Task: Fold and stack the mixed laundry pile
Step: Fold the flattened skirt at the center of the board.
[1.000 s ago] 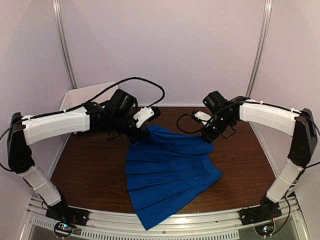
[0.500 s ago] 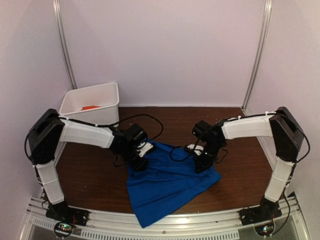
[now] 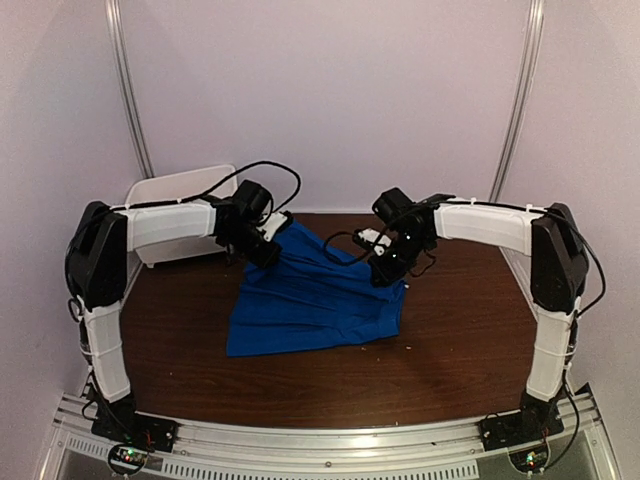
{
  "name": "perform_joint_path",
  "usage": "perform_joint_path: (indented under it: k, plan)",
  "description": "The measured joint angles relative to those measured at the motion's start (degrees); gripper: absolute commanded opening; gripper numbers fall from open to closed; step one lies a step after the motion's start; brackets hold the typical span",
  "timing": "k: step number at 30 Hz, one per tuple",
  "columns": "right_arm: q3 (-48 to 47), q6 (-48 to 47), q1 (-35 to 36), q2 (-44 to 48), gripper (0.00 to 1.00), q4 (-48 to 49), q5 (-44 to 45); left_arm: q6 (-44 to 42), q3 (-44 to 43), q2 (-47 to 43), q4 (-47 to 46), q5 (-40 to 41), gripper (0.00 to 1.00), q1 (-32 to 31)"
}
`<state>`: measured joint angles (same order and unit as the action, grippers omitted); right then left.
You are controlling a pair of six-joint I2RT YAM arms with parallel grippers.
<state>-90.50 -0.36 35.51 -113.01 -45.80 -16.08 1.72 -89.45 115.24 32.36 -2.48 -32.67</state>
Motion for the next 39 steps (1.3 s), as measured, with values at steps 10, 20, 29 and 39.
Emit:
perform_joint_path:
  k: [10,20,29,39]
  plan:
    - [15.32,-4.59,2.95,20.48,0.0,5.6,8.59,-1.6,16.65,-23.47,1.99,-1.03,0.0,-7.28]
    - [23.89,-5.9,7.41,12.76,0.0,10.36,6.91,2.03,29.75,-13.09,-1.55,2.14,0.0,-13.29]
    - [21.22,-5.73,8.26,11.72,0.0,7.39,8.59,1.09,24.11,-12.83,1.46,6.88,0.0,-12.7]
    - [15.58,-3.32,10.71,18.18,0.0,3.8,9.18,-2.19,20.33,-23.19,6.75,9.68,0.0,-10.08]
